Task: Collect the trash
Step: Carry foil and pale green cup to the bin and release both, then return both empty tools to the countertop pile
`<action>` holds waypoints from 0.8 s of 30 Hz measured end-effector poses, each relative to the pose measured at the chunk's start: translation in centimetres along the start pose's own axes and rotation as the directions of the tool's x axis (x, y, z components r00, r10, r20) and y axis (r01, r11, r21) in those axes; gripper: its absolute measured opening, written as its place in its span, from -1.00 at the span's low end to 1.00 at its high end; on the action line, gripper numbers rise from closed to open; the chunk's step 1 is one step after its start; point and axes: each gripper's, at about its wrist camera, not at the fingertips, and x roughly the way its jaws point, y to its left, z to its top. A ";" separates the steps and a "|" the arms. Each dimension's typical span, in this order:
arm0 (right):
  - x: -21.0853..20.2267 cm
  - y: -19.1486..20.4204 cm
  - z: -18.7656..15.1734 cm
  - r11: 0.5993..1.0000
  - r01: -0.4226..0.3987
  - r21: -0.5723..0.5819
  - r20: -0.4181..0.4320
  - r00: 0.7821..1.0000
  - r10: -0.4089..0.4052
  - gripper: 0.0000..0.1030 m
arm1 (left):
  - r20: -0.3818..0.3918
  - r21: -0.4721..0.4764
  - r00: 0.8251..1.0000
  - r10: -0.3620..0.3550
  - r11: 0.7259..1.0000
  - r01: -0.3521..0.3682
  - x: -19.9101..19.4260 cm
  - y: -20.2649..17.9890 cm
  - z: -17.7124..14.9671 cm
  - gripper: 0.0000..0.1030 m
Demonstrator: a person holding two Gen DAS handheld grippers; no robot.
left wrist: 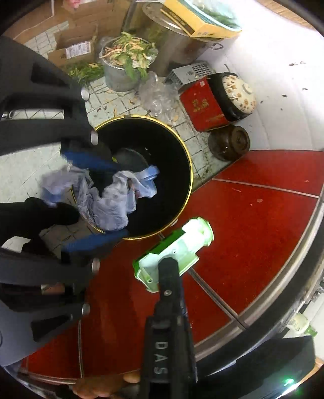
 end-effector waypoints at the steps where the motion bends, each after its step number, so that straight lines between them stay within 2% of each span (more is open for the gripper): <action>1: 0.3 -0.1 0.4 1.000 0.008 0.010 -0.007 1.000 -0.008 -0.46 | 0.003 -0.017 1.000 0.004 1.000 -0.004 0.1 0.3 0.0 0.55; 2: 0.0 -0.3 0.5 1.000 0.014 0.020 0.005 1.000 -0.014 -0.11 | 0.012 -0.028 1.000 0.013 1.000 -0.013 0.0 0.6 0.0 0.61; 3: -0.5 -0.4 0.5 0.999 0.016 0.028 0.026 1.000 -0.016 0.50 | 0.017 -0.039 1.000 0.021 0.999 -0.021 -0.2 0.8 0.0 0.61; 4: -1.3 -0.3 0.4 0.999 0.014 0.030 0.058 0.998 -0.015 0.55 | 0.014 -0.046 1.000 0.026 0.999 -0.025 -0.4 1.0 -0.1 0.61; 7: -2.9 -0.1 -0.2 1.000 0.005 0.017 0.052 0.999 -0.006 0.55 | 0.018 -0.070 0.999 0.033 0.997 -0.031 -1.5 1.3 -0.4 0.61; 12: -7.4 0.2 -2.0 1.000 0.022 0.001 0.101 0.995 -0.022 0.56 | 0.032 -0.072 0.998 0.053 0.996 -0.051 -4.0 0.3 -0.9 0.61; 15: -10.8 -0.5 -3.5 0.999 0.025 0.039 0.132 0.991 -0.030 0.68 | 0.043 -0.056 0.997 0.064 0.996 -0.062 -5.9 -1.5 -0.6 0.64; 20: -18.4 -2.8 -7.5 0.992 0.051 0.119 0.214 0.974 -0.076 0.75 | 0.073 0.061 0.996 0.056 0.996 -0.061 -9.5 -6.3 1.1 0.78; 23: -24.4 -4.6 -11.1 0.980 0.104 0.170 0.297 0.943 -0.152 0.76 | 0.097 0.193 0.995 0.026 0.980 -0.045 -11.7 -11.2 2.5 0.81; 24: -25.8 -5.3 -12.2 0.975 0.113 0.189 0.320 0.932 -0.170 0.78 | 0.096 0.250 0.995 -0.010 0.968 -0.014 -12.4 -13.6 3.0 0.81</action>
